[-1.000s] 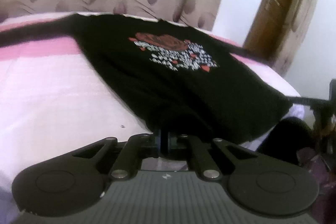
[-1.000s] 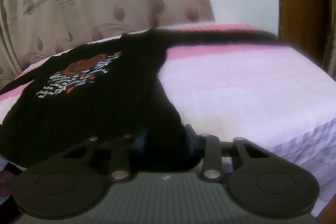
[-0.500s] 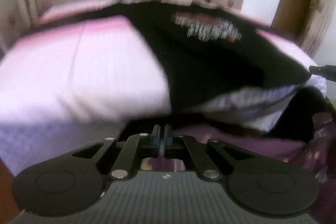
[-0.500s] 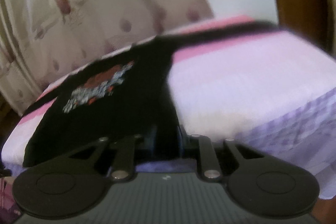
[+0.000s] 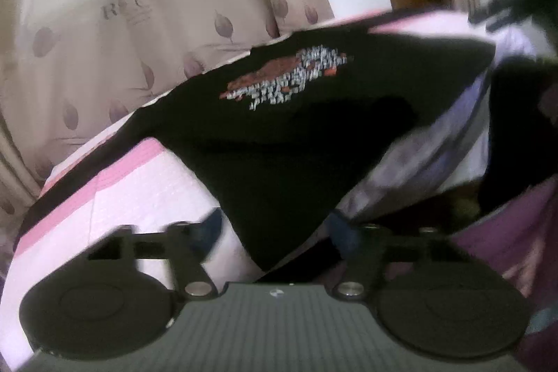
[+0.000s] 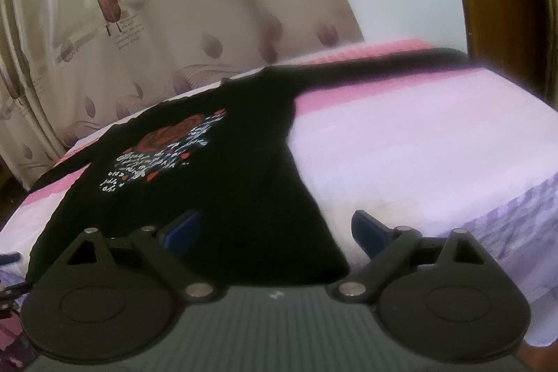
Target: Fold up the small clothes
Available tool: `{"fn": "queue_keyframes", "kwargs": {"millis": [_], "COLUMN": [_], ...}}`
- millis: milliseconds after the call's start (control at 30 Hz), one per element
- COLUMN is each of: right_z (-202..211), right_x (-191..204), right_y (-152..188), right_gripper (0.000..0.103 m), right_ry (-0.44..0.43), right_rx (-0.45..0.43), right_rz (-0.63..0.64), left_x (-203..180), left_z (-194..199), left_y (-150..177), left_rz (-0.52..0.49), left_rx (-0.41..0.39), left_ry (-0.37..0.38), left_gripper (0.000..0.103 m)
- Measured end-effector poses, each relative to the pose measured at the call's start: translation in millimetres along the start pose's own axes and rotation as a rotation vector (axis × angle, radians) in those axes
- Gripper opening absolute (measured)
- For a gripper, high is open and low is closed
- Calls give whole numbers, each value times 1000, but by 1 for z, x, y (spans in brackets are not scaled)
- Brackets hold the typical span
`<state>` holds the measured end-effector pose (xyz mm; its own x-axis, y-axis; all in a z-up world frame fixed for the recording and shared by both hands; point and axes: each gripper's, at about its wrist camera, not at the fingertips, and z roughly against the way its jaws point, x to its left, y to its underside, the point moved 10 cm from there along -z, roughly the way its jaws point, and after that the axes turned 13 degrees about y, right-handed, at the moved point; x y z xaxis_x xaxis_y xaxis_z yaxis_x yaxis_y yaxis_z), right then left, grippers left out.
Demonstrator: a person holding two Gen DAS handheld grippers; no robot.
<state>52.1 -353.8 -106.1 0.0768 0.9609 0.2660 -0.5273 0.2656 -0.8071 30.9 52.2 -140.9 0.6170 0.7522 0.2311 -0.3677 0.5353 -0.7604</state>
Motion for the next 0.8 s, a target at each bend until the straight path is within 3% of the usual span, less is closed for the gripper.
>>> {"fn": "queue_keyframes", "kwargs": {"millis": [33,100,133,233,333,467,500,567,600,700,767,800], "right_z": [-1,-1,0,2,2,-1,-2,-3,-4,0,5,9], "right_x": [0,0,0,-3,-6,-9,-9,-9,-9,-10,-14,-17], "right_y": [0,1,1,0,-2,-3,-2,-1,-1,-3,-10,-15], "right_gripper": [95,95,95,95,95,95,95,95,95,95,95,95], "right_ry": [1,6,7,17,15,13,12,9,10,12,9,2], "right_rx": [1,2,1,-5,-11,-8,-8,-7,-3,-10,-32,-50], "right_rz": [-1,-6,-8,-5,-16,-29,-30,-32,-32,-26,-36,-49], "left_x": [2,7,10,22,39,72,70,60,58,74,83,87], "left_z": [-7,-13,-12,7,39,70,72,73,73,77,89,93], "left_y": [2,5,6,4,2,30,39,51,56,67,51,35], "left_rz": [-1,-10,-10,123,222,590,610,532,511,597,566,537], "left_rx": [9,7,-8,-81,-139,-146,-122,-70,-48,-30,-72,-122], "left_ry": [13,6,-5,16,-39,-56,-54,-70,-91,-146,-221,-232], "left_gripper": [35,17,13,12,10,9,7,0,0,0,17,44]}}
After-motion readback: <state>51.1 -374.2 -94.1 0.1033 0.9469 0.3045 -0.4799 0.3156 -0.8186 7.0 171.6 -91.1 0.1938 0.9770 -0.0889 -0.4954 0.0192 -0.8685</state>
